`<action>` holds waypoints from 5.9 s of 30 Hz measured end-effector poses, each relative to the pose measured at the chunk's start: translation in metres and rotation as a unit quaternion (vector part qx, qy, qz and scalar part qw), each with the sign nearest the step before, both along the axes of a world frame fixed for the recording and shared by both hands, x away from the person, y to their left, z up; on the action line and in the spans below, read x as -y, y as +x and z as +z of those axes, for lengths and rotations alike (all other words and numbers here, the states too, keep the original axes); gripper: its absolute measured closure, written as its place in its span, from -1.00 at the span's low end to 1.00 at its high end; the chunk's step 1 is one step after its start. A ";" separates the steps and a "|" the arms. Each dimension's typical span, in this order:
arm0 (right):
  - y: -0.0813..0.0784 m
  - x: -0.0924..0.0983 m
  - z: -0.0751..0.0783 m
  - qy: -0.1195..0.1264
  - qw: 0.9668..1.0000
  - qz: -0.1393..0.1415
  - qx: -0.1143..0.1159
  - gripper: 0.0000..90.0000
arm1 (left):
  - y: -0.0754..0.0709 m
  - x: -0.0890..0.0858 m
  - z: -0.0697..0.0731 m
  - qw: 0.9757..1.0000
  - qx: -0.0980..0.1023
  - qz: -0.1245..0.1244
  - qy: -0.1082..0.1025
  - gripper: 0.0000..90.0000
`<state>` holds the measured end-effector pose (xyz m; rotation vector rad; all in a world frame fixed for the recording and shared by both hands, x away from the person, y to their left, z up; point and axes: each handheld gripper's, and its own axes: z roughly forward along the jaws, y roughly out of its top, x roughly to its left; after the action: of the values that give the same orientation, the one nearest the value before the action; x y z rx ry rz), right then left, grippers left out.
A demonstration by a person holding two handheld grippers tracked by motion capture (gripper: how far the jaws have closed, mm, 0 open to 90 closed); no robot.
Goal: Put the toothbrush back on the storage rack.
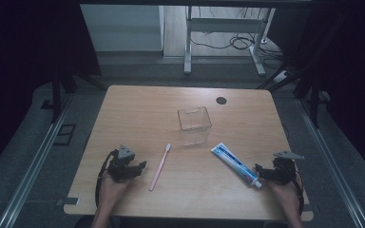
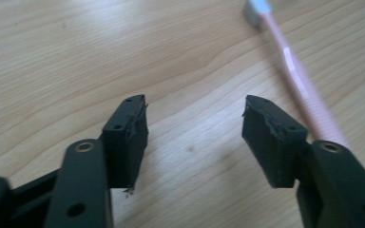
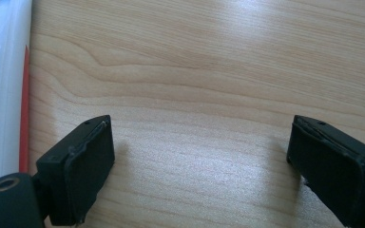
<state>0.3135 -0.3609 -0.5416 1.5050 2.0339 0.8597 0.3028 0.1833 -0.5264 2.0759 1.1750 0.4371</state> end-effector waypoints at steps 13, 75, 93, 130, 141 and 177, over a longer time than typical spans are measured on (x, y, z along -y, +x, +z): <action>0.000 0.000 0.000 0.000 1.000 -0.001 0.000 -0.81 | -0.011 0.024 0.014 0.999 -0.002 -0.044 0.001 0.88; 0.000 0.000 0.000 0.000 1.000 -0.001 0.000 -0.81 | -0.009 0.041 -0.003 0.995 -0.054 -0.082 0.026 0.99; 0.000 0.000 0.000 0.000 1.000 0.000 0.000 -0.82 | -0.009 0.034 0.005 0.995 -0.047 -0.091 0.014 0.88; 0.000 0.000 0.000 -0.001 1.000 0.001 0.001 -0.82 | 0.036 0.043 0.017 0.989 -0.094 -0.101 0.062 0.38; 0.000 0.000 0.000 -0.001 1.000 0.001 0.000 -0.81 | 0.050 0.053 0.016 0.984 -0.117 -0.105 0.081 0.42; 0.000 0.000 0.000 -0.002 1.000 0.002 0.001 -0.81 | 0.087 0.090 0.025 0.941 -0.252 -0.118 0.194 0.76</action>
<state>0.3136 -0.3613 -0.5417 1.4986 2.0358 0.8590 0.3897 0.0938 -0.5010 2.7472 1.1598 0.0117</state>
